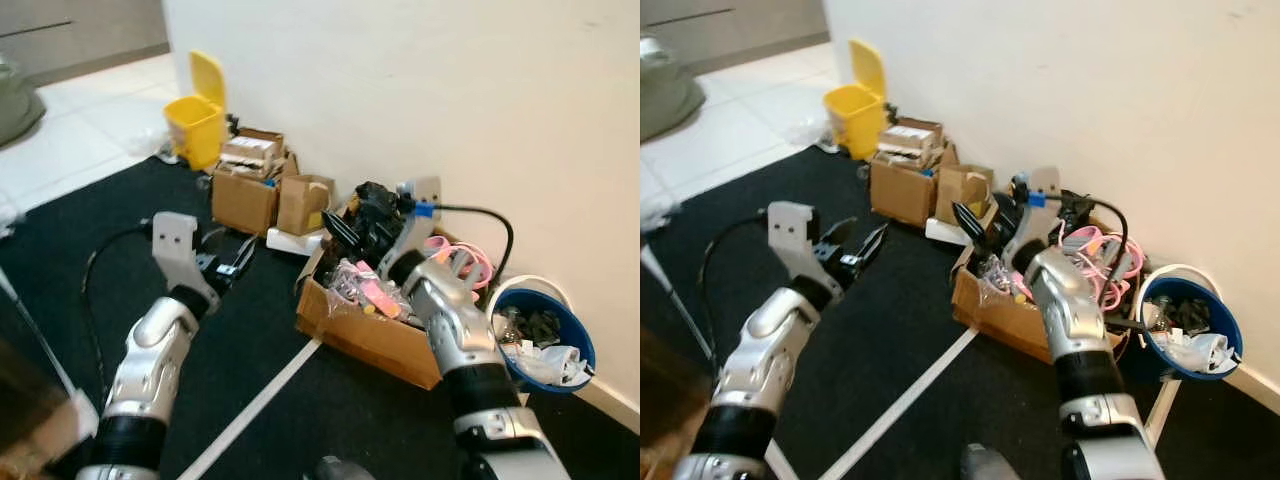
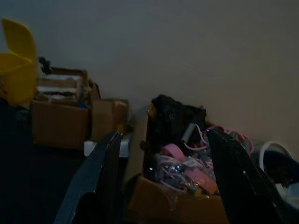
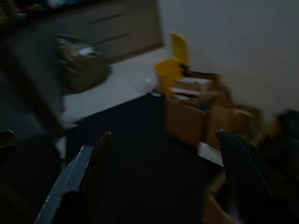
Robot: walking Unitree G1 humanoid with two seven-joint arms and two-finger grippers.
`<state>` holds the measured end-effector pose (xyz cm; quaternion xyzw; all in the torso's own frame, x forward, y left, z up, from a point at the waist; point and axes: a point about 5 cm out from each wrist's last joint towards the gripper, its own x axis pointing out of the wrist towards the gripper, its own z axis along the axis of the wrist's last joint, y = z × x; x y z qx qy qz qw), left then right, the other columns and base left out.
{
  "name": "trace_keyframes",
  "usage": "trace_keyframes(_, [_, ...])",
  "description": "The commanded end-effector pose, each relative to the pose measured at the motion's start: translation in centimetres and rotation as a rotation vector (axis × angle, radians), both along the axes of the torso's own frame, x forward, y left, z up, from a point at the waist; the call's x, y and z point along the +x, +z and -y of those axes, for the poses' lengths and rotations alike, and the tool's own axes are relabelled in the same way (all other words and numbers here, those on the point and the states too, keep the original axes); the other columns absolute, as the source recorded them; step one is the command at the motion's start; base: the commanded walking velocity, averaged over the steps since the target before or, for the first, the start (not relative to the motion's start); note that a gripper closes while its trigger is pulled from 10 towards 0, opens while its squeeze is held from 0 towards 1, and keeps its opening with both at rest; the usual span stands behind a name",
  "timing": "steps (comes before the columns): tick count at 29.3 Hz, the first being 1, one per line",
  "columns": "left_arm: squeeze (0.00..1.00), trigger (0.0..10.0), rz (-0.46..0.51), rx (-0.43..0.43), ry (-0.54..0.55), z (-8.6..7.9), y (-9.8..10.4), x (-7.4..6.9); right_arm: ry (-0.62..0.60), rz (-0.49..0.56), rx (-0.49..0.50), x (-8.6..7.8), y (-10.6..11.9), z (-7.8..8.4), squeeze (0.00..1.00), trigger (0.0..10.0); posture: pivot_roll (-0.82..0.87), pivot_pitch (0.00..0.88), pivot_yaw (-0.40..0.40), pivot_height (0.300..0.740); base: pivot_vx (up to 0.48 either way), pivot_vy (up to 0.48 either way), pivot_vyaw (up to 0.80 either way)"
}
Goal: Picking trash to rubbish bin
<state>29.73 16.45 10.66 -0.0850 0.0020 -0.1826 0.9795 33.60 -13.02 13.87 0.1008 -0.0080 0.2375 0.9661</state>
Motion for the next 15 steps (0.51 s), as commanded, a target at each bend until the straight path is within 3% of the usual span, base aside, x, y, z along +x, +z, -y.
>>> trace_keyframes(1, [0.0, 10.0, -0.008, 0.007, -0.026, 0.65, -0.07, 0.13, -0.013, 0.012, -0.017, 0.1, 0.05, 0.49, 0.0, 10.0, 0.02, 0.0, -0.028, 0.74, 0.0, 0.0, -0.77])
trace_keyframes(11, [0.0, 10.0, -0.013, -0.023, -0.06, 1.12, 0.0, 0.66, 0.027, 0.023, 0.017, 0.21, 0.24, 0.07, 0.0, 10.0, 0.03, 0.0, -0.028, 0.74, 0.0, 0.0, -0.79])
trace_keyframes(15, [0.0, 8.0, -0.007, -0.017, -0.062, 1.19, 0.14, 0.92, 0.028, 0.023, 0.022, 0.23, 0.24, -0.02, 0.0, 10.0, 0.02, 0.0, -0.023, 0.74, 0.0, 0.0, -0.79])
